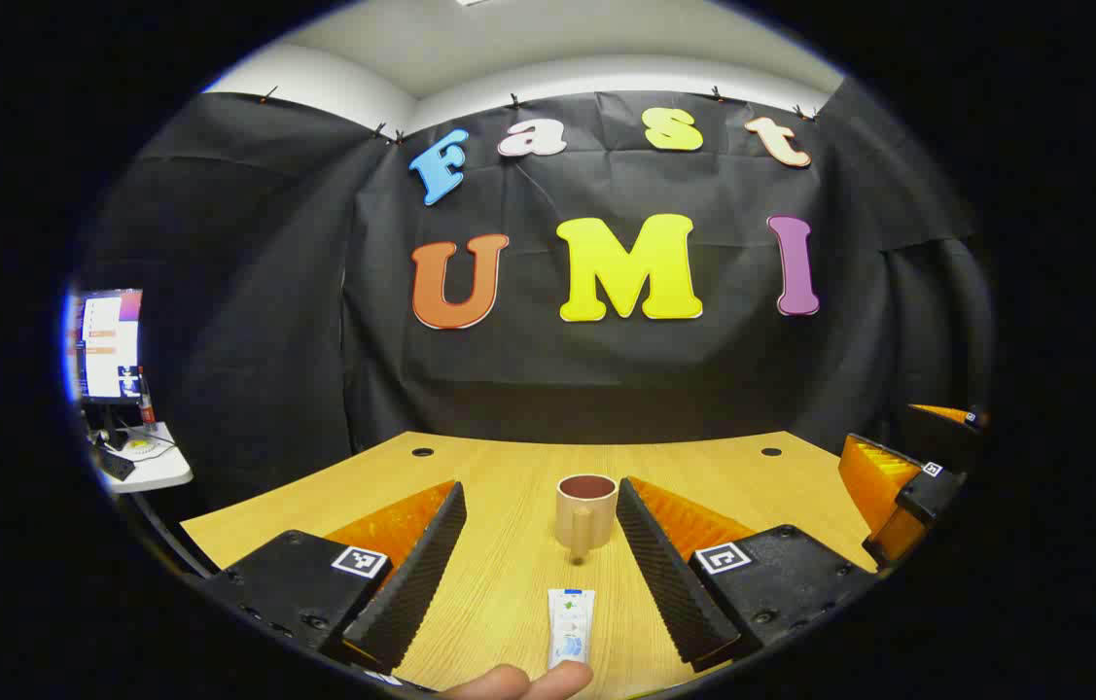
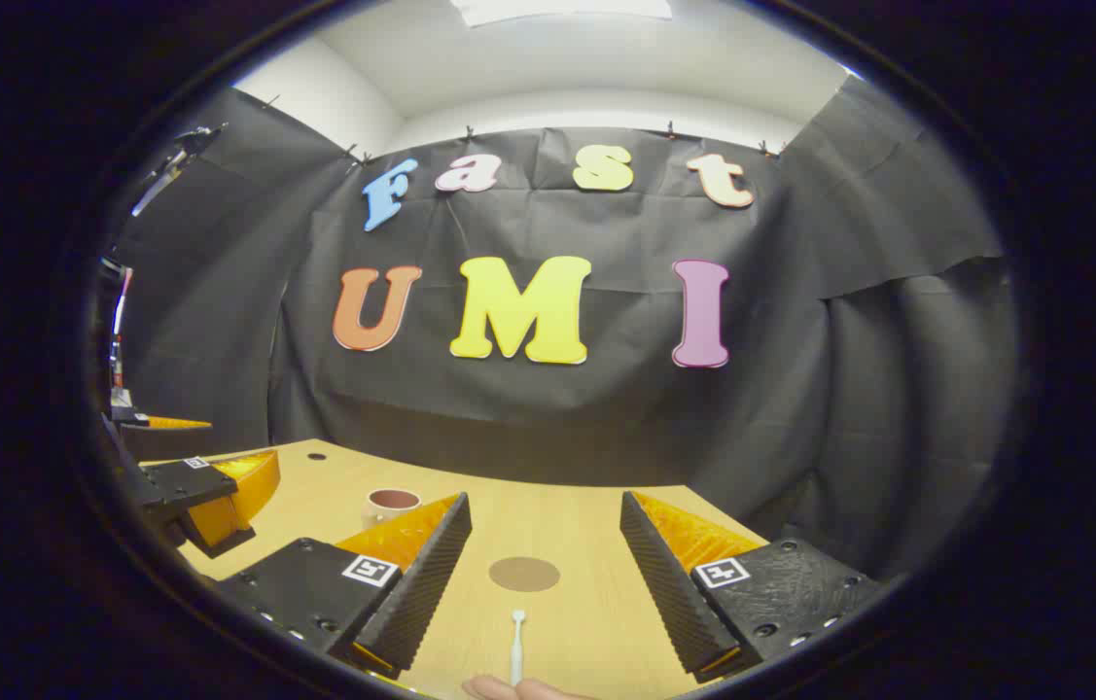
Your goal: Put the toothbrush and toothpaste on the desktop into the cup, then pick up the cup and place it on the coaster on the desktop.
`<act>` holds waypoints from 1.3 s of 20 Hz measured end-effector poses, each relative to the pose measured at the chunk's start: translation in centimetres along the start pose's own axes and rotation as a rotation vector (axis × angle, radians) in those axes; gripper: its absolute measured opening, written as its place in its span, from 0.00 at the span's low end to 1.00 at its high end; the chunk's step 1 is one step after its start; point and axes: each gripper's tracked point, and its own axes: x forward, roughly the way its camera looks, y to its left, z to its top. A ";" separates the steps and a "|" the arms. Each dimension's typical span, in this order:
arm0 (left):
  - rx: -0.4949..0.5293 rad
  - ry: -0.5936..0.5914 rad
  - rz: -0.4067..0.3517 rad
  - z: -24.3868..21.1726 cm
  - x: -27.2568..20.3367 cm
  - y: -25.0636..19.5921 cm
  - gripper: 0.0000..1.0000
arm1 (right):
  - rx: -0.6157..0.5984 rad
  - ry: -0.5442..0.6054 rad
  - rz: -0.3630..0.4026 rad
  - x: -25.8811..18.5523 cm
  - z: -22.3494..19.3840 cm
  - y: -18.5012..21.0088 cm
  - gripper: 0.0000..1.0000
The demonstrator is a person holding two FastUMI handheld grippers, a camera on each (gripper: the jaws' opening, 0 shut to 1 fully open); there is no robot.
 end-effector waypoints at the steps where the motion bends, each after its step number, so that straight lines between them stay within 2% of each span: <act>1: -0.019 0.004 -0.002 -0.1 0.0 -0.1 0.99 | 0.005 -0.002 -0.006 -0.1 0.0 -0.2 0.96; 2: -0.033 0.002 -0.008 -0.1 0.0 -0.2 0.94 | 0.008 -0.002 -0.008 -0.4 -0.4 -0.3 0.95; 3: -0.035 0.002 -0.019 -0.2 0.0 -0.6 0.99 | 0.010 -0.002 -0.001 -0.4 -0.5 -0.1 0.96; 5: -0.018 0.012 -0.032 -0.5 -0.3 -1.2 0.99 | 0.002 0.002 -0.001 -0.6 -0.9 -0.2 0.94; 10: 0.015 -0.001 -0.040 -0.2 -0.8 -2.0 0.99 | -0.013 0.007 0.001 -0.8 -1.2 -0.3 0.96; 14: 0.010 0.015 -0.043 -0.7 -0.5 -1.8 0.99 | -0.008 0.018 0.009 -0.8 -1.6 0.0 0.95; 19: 0.008 0.036 -0.012 -1.3 -0.2 -1.0 0.99 | -0.001 0.039 0.013 -0.6 -2.3 0.1 0.96; 26: 0.006 0.044 -0.026 -1.7 0.2 -1.5 0.99 | -0.015 0.041 -0.003 -0.5 -2.6 -0.4 0.93</act>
